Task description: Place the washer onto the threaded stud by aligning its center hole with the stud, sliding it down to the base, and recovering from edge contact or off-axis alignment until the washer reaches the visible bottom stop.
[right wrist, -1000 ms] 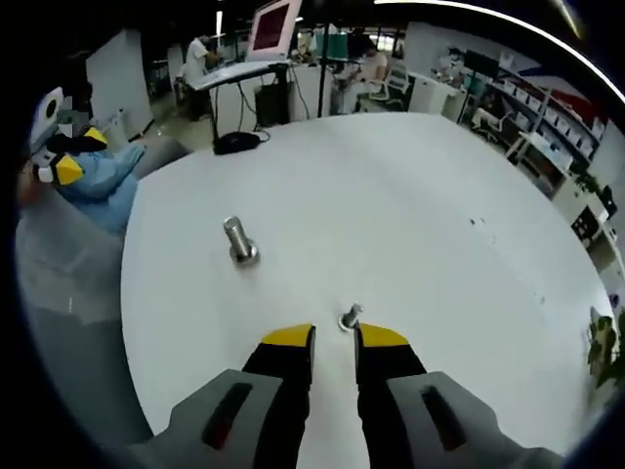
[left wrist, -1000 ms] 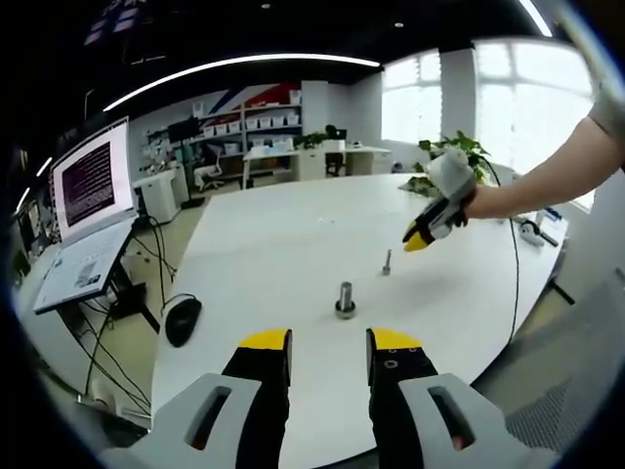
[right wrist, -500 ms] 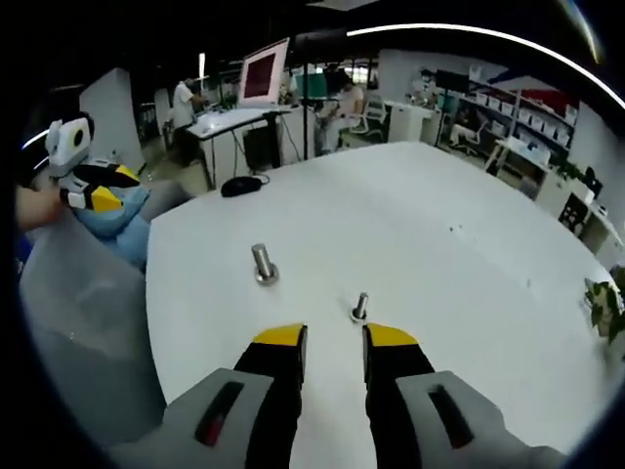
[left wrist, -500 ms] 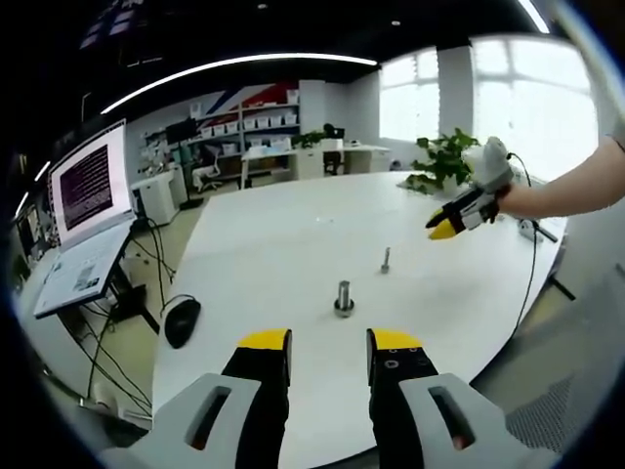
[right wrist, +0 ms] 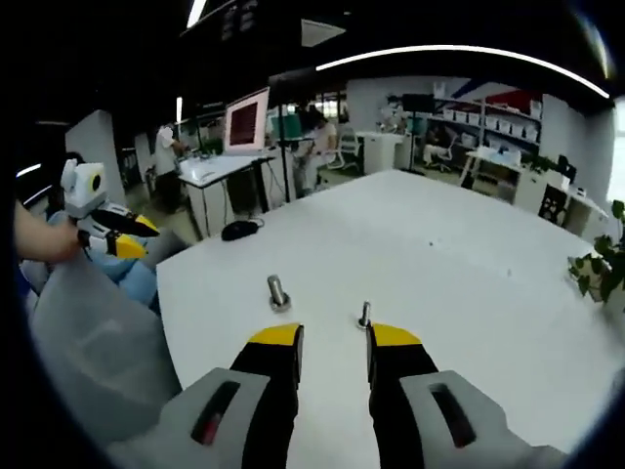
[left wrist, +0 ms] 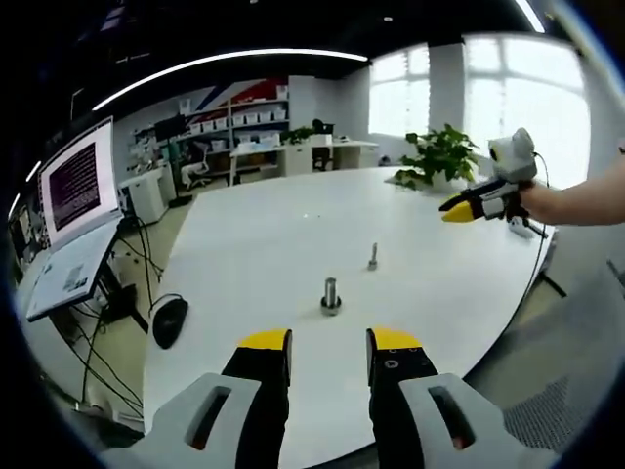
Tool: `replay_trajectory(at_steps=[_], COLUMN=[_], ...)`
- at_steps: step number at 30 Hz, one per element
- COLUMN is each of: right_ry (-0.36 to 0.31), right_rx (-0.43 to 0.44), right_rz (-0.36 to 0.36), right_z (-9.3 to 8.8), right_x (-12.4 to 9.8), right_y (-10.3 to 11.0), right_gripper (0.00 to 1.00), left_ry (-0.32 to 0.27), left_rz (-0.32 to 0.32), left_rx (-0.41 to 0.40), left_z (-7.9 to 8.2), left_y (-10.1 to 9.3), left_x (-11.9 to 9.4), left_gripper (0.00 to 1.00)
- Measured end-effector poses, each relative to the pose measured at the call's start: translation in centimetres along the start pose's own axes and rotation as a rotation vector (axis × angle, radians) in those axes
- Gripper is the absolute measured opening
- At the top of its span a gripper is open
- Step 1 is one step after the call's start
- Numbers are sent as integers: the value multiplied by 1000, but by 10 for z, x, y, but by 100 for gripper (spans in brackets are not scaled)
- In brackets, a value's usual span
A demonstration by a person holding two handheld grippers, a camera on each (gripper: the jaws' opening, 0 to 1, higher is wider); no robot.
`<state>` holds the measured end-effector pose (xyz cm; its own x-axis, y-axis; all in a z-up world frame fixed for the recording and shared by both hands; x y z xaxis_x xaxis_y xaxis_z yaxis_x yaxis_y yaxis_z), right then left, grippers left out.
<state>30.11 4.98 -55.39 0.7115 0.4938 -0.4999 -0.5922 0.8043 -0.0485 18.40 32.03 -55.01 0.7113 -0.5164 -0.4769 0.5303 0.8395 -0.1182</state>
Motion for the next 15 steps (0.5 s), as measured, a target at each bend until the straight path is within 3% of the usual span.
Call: replay_trajectory(at_steps=[9,14,15], right_ry=[-10,-111,-137], right_rx=[32,107,81], right_rz=[-16,-67,-97], right_z=[7,16,17], right_x=[-24,-44,-50], right_y=[34,47,48], right_gripper=[30,36,37], left_ry=[-80,-100,-101], left_rz=[-44,-78,-74], left_rx=[-45,-35,-30], left_z=[9,14,14], left_y=[-5,-11,-10], left_x=[-4,-2,-2], left_gripper=[29,30,32])
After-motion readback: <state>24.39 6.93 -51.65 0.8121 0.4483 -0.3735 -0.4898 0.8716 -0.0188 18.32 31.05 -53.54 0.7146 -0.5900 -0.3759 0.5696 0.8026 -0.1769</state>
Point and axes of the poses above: the point that each gripper's makers call its tool centre point, and the gripper's own axes: x roughly forward along the fingers, y roughly to its left, z roughly out of its top, the point moved 3 cm from there along -x, roughly backward along the fingers, and after that the axes turned 12 degrees about -z, right-handed, at the moved point
